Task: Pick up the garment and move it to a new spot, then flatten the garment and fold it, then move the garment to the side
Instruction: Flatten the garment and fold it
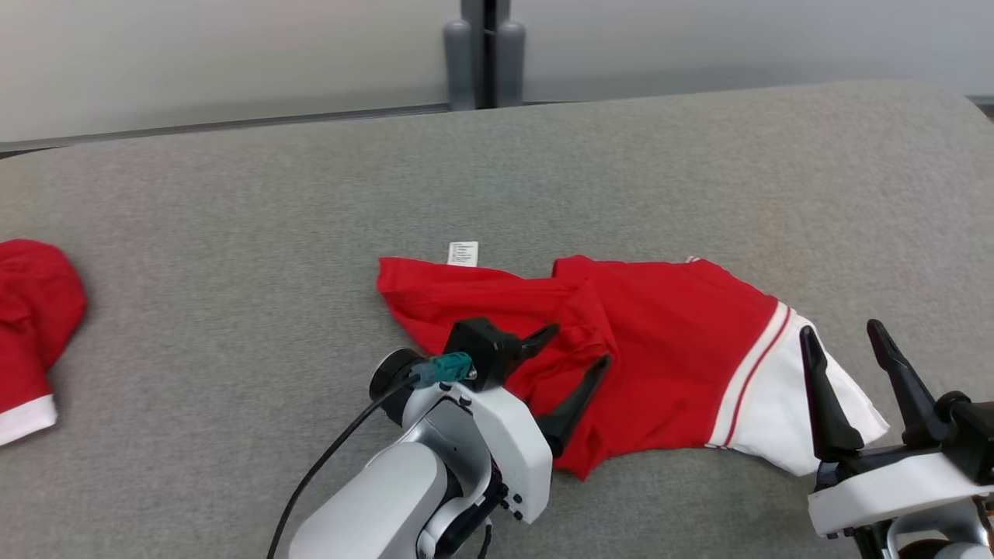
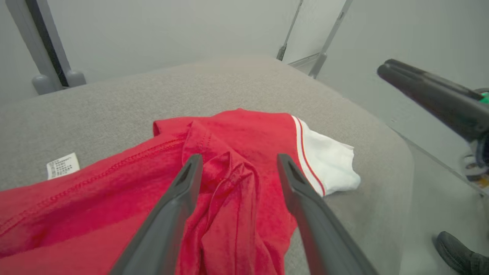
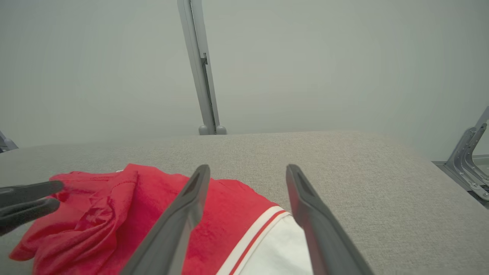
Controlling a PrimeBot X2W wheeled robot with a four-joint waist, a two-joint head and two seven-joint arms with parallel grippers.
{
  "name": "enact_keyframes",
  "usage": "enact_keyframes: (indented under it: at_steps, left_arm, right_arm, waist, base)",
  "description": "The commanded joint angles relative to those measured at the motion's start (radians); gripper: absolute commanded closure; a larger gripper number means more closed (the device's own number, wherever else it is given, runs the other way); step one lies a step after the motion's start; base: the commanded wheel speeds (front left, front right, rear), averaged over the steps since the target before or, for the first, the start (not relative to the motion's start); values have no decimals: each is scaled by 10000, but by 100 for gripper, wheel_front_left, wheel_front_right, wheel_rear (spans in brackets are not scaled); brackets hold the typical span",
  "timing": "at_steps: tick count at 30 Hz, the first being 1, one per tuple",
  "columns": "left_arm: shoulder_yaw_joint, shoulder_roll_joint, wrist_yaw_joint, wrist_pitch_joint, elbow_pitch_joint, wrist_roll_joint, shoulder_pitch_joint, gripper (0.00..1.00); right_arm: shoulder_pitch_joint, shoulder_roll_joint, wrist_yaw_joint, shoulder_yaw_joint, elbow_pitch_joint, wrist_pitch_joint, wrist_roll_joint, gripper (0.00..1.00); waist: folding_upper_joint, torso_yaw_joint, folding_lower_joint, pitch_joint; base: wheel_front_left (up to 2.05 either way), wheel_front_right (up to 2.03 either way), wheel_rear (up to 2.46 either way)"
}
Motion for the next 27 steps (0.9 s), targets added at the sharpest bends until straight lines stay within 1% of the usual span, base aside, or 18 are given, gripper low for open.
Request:
enact_keyframes:
  at_steps: [1, 2, 5, 6, 8, 10, 13, 16, 19, 24, 27]
  left_arm:
    - [5, 74, -32, 12, 89, -12, -128, 0]
    - [-2, -68, -80, 195, 552, -216, -340, 0]
    - [-18, -152, -115, 288, 1156, -395, -508, 0]
    - [-19, -172, -128, 315, 1309, -443, -567, 16]
    - [-19, -200, -172, 200, 1586, -446, -723, 100]
    - [3, -213, -162, 97, 1693, -409, -801, 100]
    - [149, -221, -208, -382, 1721, -369, -918, 100]
    - [317, -68, -193, -740, 1480, -381, -924, 100]
    - [522, 213, -61, -969, 1003, -384, -885, 100]
    - [642, 674, 225, -871, 254, -268, -640, 100]
    - [710, 824, 395, -895, -86, -266, -527, 100]
  right_arm:
    - [-119, -8, -17, -36, 31, -93, 37, 0]
    - [-113, 26, -17, -36, 98, -145, 43, 0]
    - [-124, 85, -17, -80, 216, -242, 67, 0]
    - [-132, 97, -17, -100, 254, -265, 74, 0]
    - [-158, 114, -17, -109, 304, -311, 64, 0]
    - [-165, 128, -17, -112, 311, -343, 73, 0]
    - [-185, 150, -17, -148, 323, -377, 57, 0]
    - [-131, 174, -17, -263, 271, -405, 61, 0]
    - [-109, 179, -17, -378, 265, -382, 99, 0]
    - [-146, 127, -17, -412, 235, -334, 74, 0]
    - [-125, 133, -17, -414, 208, -303, 52, 0]
  waist:
    - [-1, -230, 0, 161]
    - [-1, -410, 0, 231]
    - [-1, -561, 0, 316]
    - [-1, -586, 0, 339]
    - [-1, -620, 0, 365]
    - [-1, -632, 0, 382]
    - [-1, -619, 0, 410]
    - [-1, -466, 0, 422]
    - [-1, -302, 0, 413]
    - [-1, -111, 0, 373]
    - [-1, -65, 0, 315]
  base:
    - [0, 0, 0]
    - [0, 0, 0]
    - [0, 0, 0]
    - [0, 0, 0]
    - [0, 0, 0]
    - [0, 0, 0]
    - [0, 0, 0]
    - [0, 0, 0]
    - [0, 0, 0]
    - [0, 0, 0]
    - [0, 0, 0]
